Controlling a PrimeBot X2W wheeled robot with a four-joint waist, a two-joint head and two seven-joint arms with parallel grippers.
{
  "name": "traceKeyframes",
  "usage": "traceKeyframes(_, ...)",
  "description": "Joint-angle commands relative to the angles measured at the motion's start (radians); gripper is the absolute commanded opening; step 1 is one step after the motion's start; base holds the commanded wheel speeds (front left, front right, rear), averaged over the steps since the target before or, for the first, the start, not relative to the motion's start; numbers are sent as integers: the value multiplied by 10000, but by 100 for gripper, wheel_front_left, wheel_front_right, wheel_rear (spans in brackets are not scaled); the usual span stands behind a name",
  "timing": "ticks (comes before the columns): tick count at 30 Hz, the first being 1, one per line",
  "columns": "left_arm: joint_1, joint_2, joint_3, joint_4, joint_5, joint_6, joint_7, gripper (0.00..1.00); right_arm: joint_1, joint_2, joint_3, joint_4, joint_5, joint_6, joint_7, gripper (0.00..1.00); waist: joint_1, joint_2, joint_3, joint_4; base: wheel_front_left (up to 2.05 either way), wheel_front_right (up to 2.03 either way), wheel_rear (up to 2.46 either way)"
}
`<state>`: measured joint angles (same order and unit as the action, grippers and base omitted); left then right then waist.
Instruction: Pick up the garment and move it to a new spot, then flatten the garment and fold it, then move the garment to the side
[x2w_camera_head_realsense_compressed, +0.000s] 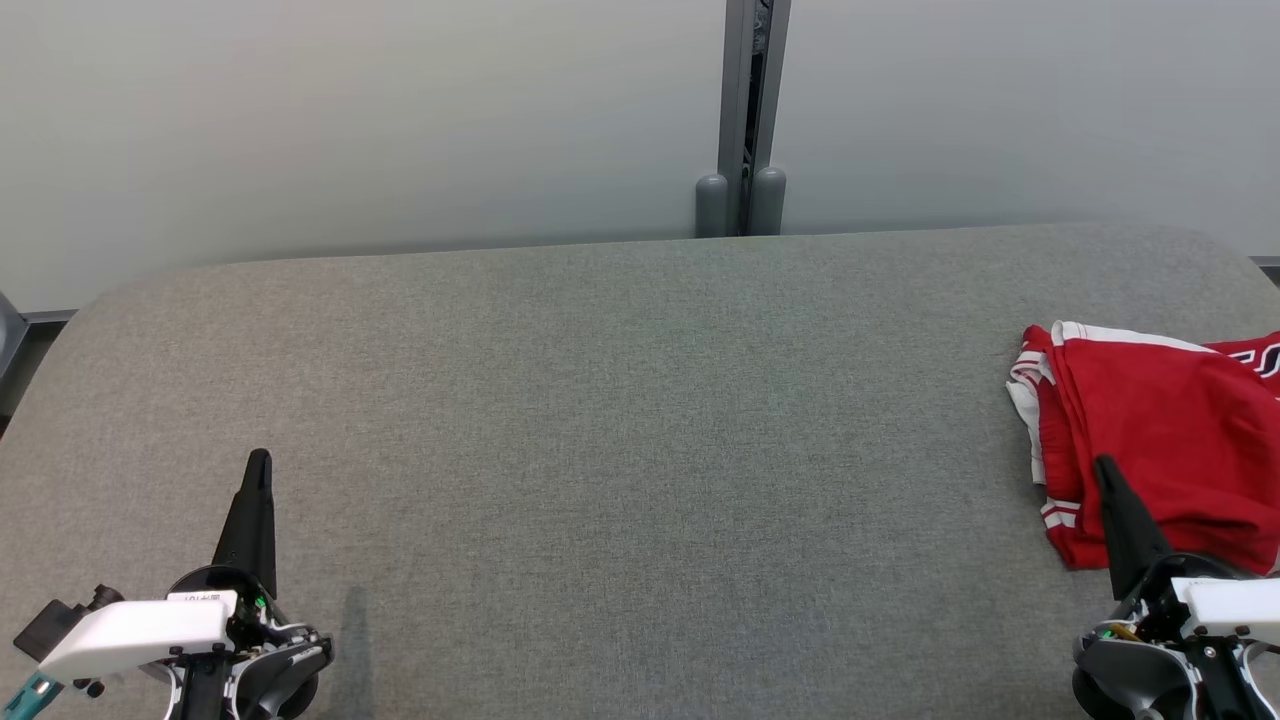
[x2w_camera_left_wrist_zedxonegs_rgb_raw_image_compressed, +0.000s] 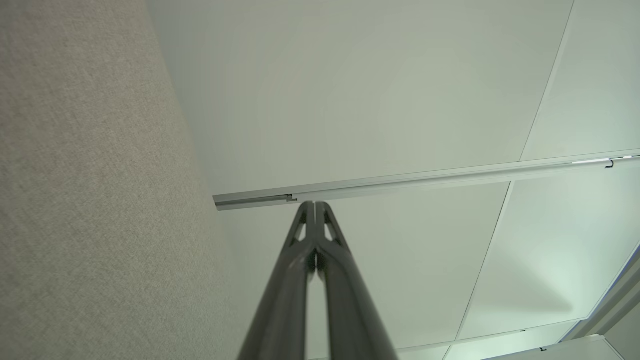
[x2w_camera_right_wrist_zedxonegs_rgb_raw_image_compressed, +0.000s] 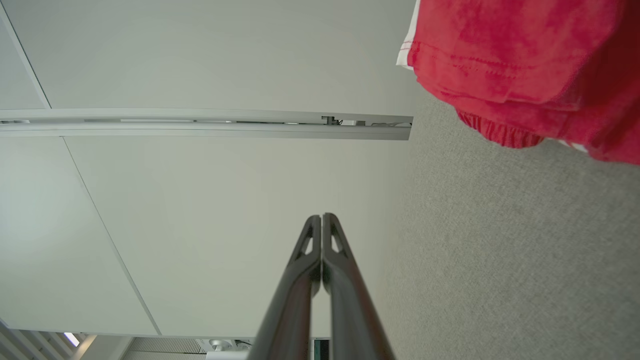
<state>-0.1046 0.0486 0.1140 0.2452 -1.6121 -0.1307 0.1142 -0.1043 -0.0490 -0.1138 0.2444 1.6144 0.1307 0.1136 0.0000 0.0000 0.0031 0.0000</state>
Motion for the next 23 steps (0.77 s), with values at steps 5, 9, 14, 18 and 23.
traceKeyframes(5, -93, 23, 38, 6, -14, -32, 33, 0, -91, -29, -12, 24, -17, 0, 18, 0, 0, 0, 0, 0, 0, 0, 0)
traceKeyframes(9, -93, 23, 38, 6, -14, -32, 33, 0, -91, -28, -11, 24, -19, 0, 20, 0, 0, 0, 0, 0, 0, 0, 0)
traceKeyframes(14, -93, 23, 37, 6, -15, -32, 33, 0, -92, -28, -15, 25, -21, 0, 22, 0, 0, 0, 0, 0, 0, 0, 0)
traceKeyframes(18, -93, 23, 37, 6, -15, -32, 32, 0, -92, -27, -17, 25, -22, 0, 23, 0, 0, 0, 0, 0, 0, 0, 0)
traceKeyframes(23, -93, 23, 37, 5, -13, -32, 32, 0, -92, -25, -17, 25, -24, 0, 25, 0, 0, 0, 0, 0, 0, 0, 0)
